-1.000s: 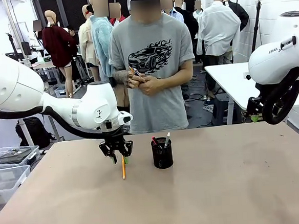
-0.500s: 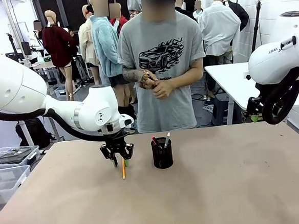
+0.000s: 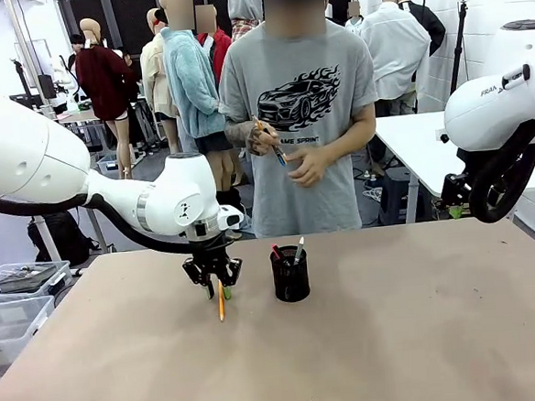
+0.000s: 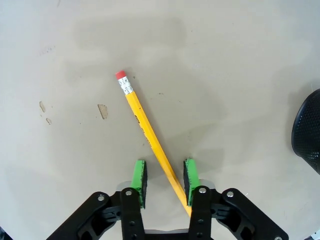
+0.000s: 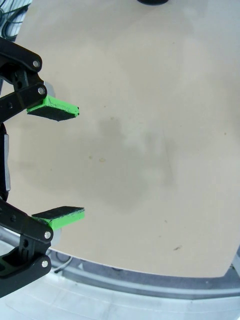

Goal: Place the pens into the pen holder.
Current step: Pick up a writing instrument from the table and place it into the Pen holder.

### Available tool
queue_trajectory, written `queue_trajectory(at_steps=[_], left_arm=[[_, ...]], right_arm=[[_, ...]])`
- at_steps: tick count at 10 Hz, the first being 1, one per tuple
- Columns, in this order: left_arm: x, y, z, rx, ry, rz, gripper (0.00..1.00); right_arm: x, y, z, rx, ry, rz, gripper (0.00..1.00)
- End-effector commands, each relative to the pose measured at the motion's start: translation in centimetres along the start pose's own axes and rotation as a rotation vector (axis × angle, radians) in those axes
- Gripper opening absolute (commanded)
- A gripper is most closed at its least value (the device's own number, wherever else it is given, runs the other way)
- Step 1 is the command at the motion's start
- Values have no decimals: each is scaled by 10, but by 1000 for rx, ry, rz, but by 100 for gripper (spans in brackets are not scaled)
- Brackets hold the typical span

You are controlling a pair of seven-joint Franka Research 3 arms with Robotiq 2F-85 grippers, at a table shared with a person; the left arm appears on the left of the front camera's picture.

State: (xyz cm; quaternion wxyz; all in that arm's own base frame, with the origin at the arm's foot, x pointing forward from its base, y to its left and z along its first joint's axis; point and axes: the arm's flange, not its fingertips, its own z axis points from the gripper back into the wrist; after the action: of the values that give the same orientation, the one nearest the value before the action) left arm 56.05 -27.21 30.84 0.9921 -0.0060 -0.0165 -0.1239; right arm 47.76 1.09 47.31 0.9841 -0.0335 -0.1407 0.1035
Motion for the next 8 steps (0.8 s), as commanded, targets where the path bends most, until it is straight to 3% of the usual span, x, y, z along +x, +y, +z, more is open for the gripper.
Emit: queue_trajectory(at_steps=[1,5,8], left_arm=[[4,1,-2,29,-4,13,0],[3,7,-3,29,19,3,0],[-14,21,25,-40,-118,-116,0]], right_arm=[[-2,2,-1,-30,10,-6,86],[-2,2,-1,-30,10,-6,86],[-2,2,-1,-30,10,-6,86]])
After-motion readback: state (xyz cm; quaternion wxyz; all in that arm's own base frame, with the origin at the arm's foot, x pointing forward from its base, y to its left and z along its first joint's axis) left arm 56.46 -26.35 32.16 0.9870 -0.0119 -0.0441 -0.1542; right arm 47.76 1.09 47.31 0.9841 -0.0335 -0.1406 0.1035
